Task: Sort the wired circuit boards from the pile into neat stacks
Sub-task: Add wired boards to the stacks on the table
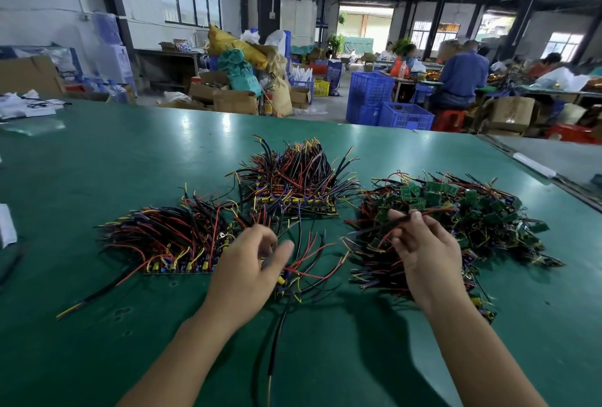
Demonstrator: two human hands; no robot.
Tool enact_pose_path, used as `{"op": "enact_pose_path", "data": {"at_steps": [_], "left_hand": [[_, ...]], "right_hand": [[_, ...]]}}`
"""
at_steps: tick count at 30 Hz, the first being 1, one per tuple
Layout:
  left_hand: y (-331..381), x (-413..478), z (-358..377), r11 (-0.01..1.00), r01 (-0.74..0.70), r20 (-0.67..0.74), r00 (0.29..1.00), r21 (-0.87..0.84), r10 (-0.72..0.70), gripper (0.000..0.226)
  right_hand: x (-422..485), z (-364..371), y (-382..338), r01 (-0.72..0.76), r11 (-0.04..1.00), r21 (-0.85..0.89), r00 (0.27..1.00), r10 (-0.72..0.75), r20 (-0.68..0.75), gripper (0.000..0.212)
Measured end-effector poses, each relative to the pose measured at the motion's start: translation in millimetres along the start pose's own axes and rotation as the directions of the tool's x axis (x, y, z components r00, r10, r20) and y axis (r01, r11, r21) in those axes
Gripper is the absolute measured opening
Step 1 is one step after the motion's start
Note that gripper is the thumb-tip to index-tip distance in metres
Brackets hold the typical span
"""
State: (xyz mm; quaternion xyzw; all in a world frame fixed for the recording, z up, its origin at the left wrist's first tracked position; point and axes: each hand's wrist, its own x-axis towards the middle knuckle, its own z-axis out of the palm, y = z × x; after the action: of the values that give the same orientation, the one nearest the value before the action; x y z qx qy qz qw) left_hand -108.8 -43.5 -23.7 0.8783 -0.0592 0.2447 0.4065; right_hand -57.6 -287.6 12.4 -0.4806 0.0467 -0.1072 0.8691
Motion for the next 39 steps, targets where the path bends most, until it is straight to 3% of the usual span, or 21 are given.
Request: {"op": "enact_pose_path", "data": {"at_steps": [2,4,12,17,19,21,22,23,25,26,29,32,33,34,35,37,39], "left_hand": [[-5.7,-4.3,-1.9,0.987,-0.039,0.197,0.98,0.153,0.008,0.03],[-8.7,-7.2,-2.1,0.969,-0.081,0.3,0.954,0.234,0.008,0.024],[-12.5,-5.5,-3.1,0.958,-0.05,0.321,0.946,0.282,-0.045,0.029],[-10.2,-4.8,-7.5,0.967,-0.035,0.262,0.965,0.253,-0.033,0.022],[-6.4,-4.7,-9.2,0.983,-0.033,0.213,0.977,0.18,-0.006,0.019],[-1.1,-4.4,-10.6,0.995,-0.044,0.128,0.991,0.086,0.033,0.024],[1.2,-4.2,-11.5,0.997,-0.062,0.081,0.995,0.049,0.058,0.029],[4.1,-4.0,-12.3,0.996,-0.089,0.037,0.995,0.029,0.088,0.033],[11.6,-3.7,-12.7,0.986,-0.164,-0.046,0.985,0.021,0.165,0.032],[15.1,-3.8,-12.8,0.978,-0.205,-0.076,0.975,0.029,0.207,0.028],[20.8,-3.1,-12.4,0.959,-0.276,-0.112,0.953,0.063,0.281,0.028],[23.2,-0.5,-11.9,0.947,-0.316,-0.165,0.932,0.061,0.322,0.024],[24.8,0.7,-11.3,0.943,-0.328,-0.184,0.925,0.055,0.332,0.023],[26.8,1.9,-10.8,0.94,-0.337,-0.199,0.919,0.049,0.34,0.024],[29.3,3.0,-10.4,0.938,-0.344,-0.209,0.915,0.042,0.345,0.025],[34.0,4.9,-9.9,0.934,-0.357,-0.208,0.912,0.023,0.354,0.026],[37.7,6.7,-9.1,0.933,-0.359,-0.195,0.915,0.0,0.352,0.028]], "right_hand": [[9.4,-8.1,1.0,-0.084,0.992,0.09,0.985,0.096,-0.145,0.009],[19.0,-17.9,2.7,-0.112,0.983,0.144,0.957,0.146,-0.25,0.012],[16.8,-21.8,-9.0,-0.33,0.921,0.207,0.928,0.357,-0.105,0.038],[-6.6,-11.1,-9.4,-0.311,0.936,0.164,0.934,0.333,-0.129,0.028],[-23.5,-1.3,3.8,-0.224,0.969,-0.108,0.973,0.217,-0.076,0.021],[-39.7,11.0,17.7,-0.017,0.913,-0.409,0.999,0.031,0.029,0.027],[-46.7,15.3,23.7,0.142,0.814,-0.563,0.988,-0.084,0.128,0.027],[-51.7,18.0,29.3,0.332,0.653,-0.68,0.942,-0.191,0.276,0.027],[-56.1,20.2,40.0,0.593,0.381,-0.71,0.804,-0.227,0.55,0.041],[-58.6,22.4,42.4,0.622,0.364,-0.694,0.776,-0.167,0.608,0.045],[-61.0,24.2,45.5,0.505,0.594,-0.626,0.808,-0.069,0.586,0.051],[-50.0,21.9,36.6,0.196,0.819,-0.539,0.801,0.183,0.57,0.061],[-47.6,20.6,34.1,0.121,0.835,-0.537,0.778,0.256,0.573,0.06],[-46.4,20.0,32.0,0.131,0.83,-0.542,0.754,0.271,0.598,0.056],[-45.8,19.2,31.5,0.233,0.778,-0.583,0.751,0.237,0.617,0.049],[-46.8,18.2,34.2,0.46,0.608,-0.647,0.725,0.163,0.669,0.042],[-51.6,19.8,36.3,0.534,0.557,-0.637,0.716,0.104,0.69,0.04]]}}
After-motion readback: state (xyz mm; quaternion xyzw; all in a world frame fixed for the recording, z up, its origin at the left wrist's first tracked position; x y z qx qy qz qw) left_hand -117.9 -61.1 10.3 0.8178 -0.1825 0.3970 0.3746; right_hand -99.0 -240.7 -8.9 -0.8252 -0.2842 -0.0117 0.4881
